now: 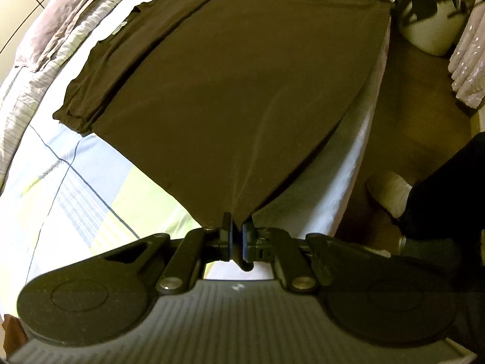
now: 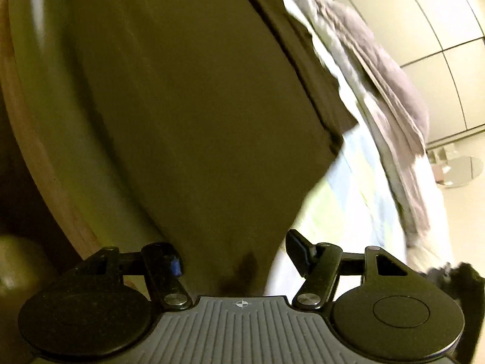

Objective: Fold clothes
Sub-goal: 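Grasp the hem with the left gripper while the right gripper grasps the hem too, lifting toward the collar, then lift the brown shirt hem with both grippers and fold it over toward the collar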

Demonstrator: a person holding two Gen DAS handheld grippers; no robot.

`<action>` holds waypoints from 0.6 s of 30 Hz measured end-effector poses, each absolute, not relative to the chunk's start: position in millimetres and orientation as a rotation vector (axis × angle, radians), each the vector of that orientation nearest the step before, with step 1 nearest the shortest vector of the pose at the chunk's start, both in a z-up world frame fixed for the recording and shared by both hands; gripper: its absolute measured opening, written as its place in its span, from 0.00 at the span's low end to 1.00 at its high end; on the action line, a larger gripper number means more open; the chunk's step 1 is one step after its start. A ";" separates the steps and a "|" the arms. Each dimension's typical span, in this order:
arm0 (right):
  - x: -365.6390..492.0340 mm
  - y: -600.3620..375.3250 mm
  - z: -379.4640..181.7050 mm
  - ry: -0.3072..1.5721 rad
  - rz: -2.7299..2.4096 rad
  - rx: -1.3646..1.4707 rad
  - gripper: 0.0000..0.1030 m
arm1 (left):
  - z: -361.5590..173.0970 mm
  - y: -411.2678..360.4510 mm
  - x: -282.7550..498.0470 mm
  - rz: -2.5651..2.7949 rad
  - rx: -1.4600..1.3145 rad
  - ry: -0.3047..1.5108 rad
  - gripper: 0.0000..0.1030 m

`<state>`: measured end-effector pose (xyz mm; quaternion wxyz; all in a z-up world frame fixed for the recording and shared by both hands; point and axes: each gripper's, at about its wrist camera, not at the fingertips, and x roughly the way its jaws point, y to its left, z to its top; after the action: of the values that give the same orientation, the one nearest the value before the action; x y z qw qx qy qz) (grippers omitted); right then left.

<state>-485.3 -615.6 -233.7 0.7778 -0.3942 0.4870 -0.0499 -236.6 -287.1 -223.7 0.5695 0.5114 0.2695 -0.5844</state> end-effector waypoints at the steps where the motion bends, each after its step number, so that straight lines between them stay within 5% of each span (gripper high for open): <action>1: -483.9 -623.5 -233.3 1.072 -0.105 -0.866 0.39 | -223.8 -287.4 -237.2 -1.369 1.205 0.632 0.04; 3: -482.8 -632.3 -228.0 1.090 -0.084 -0.868 0.15 | -222.3 -288.2 -239.0 -1.361 1.220 0.625 0.04; 5: -484.5 -636.9 -219.9 1.096 -0.056 -0.862 0.09 | -217.2 -287.6 -239.4 -1.358 1.224 0.622 0.04; 18: -553.5 -622.9 -148.8 1.100 0.105 -0.847 0.03 | -175.5 -247.6 -268.5 -1.300 1.192 0.667 0.02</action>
<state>-553.5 -622.9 -148.8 0.7675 -0.3899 0.5065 0.0483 -268.5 -247.6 -175.5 0.5875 0.5116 0.2861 -0.5579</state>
